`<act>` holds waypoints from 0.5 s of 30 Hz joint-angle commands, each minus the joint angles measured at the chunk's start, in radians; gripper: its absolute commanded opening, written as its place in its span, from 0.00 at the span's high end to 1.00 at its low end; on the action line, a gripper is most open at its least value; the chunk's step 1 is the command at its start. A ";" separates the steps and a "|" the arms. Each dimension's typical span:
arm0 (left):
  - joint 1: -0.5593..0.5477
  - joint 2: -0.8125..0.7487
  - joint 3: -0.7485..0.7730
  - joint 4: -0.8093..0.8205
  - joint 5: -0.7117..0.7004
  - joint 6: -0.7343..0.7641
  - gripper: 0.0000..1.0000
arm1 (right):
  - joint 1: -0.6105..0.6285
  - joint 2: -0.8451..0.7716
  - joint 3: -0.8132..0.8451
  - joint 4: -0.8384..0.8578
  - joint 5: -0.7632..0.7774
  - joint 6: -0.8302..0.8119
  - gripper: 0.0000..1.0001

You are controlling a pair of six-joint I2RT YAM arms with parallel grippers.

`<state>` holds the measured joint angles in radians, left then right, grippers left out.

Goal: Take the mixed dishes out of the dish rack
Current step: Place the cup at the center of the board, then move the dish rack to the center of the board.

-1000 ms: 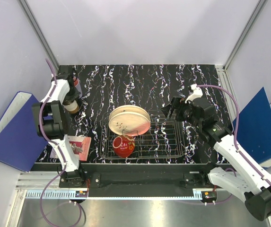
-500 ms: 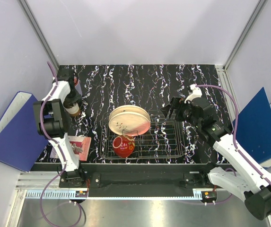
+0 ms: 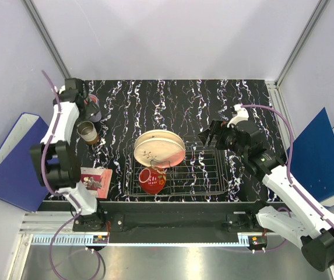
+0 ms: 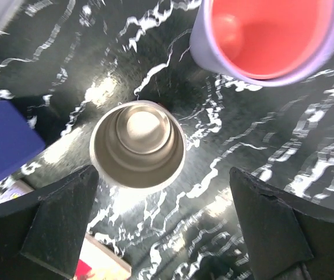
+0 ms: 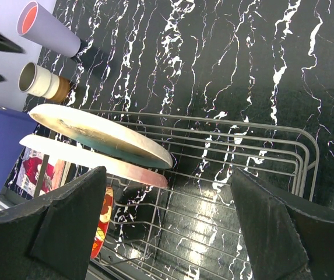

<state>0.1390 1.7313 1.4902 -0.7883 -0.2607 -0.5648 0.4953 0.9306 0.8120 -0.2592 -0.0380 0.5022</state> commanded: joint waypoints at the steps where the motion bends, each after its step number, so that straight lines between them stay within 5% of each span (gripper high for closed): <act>1: -0.015 -0.142 0.064 -0.037 -0.061 -0.043 0.01 | -0.001 -0.016 0.007 0.029 0.000 -0.007 0.05; 8: -0.218 -0.344 0.113 -0.063 -0.107 -0.026 0.01 | 0.000 -0.024 0.038 -0.021 0.018 -0.024 0.05; 15: -0.470 -0.510 -0.083 0.017 0.010 0.008 0.02 | 0.000 -0.084 0.038 -0.110 0.032 -0.056 0.06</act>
<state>-0.2562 1.3079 1.5238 -0.8181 -0.3199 -0.5892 0.4953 0.8974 0.8131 -0.3229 -0.0338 0.4831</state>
